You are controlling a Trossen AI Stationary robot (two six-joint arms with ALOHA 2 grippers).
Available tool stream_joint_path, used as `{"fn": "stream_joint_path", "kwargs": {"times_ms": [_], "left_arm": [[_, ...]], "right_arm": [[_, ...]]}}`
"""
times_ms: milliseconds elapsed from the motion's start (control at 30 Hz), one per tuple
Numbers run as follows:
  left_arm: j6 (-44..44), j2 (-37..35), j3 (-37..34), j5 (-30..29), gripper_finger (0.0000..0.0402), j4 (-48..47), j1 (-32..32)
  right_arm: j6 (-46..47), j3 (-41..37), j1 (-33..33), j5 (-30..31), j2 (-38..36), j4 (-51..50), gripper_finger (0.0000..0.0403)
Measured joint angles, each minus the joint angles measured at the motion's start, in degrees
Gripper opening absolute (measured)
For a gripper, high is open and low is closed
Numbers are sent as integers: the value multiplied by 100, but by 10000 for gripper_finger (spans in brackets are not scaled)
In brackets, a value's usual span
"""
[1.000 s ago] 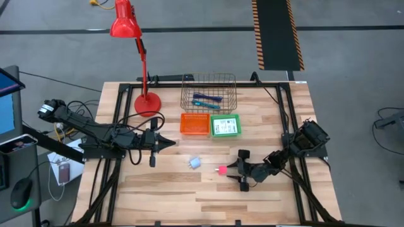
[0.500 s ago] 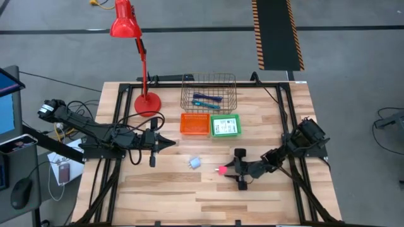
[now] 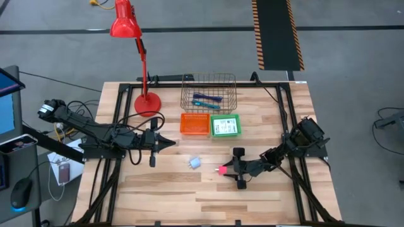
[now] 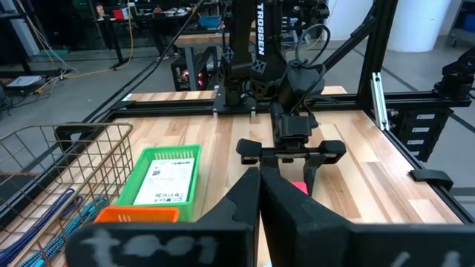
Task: Pick and place items into bin
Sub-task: Put the pink charger adapter into the orange bin
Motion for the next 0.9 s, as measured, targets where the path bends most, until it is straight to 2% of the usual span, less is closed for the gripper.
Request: {"fn": "stream_joint_path", "kwargs": {"times_ms": [167, 400, 533, 700, 900], "left_arm": [[12, 2, 1, 0, 0, 2, 0], [12, 2, 2, 2, 0, 2, 0], [12, 1, 2, 0, 0, 1, -2], [12, 2, 2, 2, 0, -18, -2], [351, 2, 2, -50, 0, 108, -2]], "right_arm": [[4, 0, 0, -7, 0, 0, 190], [4, 0, -3, -82, -6, 0, 143], [7, 0, -9, -98, -7, 11, 143], [7, 0, -17, -114, -7, 34, 164], [-33, -2, -120, -120, -7, 59, 142]]}}
